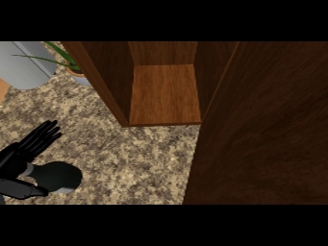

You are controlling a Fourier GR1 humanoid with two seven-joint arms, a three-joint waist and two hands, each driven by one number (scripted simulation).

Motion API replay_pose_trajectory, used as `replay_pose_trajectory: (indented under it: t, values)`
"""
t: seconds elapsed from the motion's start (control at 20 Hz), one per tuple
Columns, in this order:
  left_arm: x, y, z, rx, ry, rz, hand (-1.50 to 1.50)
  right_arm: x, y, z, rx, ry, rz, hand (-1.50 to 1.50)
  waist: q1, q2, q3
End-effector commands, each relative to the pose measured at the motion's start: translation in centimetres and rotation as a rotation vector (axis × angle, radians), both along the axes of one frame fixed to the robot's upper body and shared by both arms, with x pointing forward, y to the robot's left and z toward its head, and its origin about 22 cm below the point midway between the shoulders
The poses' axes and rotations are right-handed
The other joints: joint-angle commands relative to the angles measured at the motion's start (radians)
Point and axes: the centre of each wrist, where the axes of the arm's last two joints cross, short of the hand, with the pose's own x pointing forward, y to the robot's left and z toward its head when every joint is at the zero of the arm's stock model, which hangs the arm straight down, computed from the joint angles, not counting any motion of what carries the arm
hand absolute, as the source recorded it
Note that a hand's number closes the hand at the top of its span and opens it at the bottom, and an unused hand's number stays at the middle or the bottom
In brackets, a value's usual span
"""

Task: Pick up the wine, place it into the cabinet and close the cabinet

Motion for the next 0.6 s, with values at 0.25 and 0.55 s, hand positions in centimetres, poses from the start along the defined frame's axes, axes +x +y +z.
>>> replay_pose_trajectory:
  t: [0.25, 0.55]
  values:
    - [-0.8, -0.3, -3.1, -0.127, 0.037, -0.157, -1.50, -3.5, -1.2, 1.2, 0.031, -0.069, 0.009, -1.50, -0.012, -0.004, 0.000]
    - [-1.1, -0.8, -4.3, -0.161, 0.052, -0.164, -1.50, -2.7, -1.2, 1.3, 0.020, -0.057, -0.005, -1.50, -0.003, -0.001, -0.001]
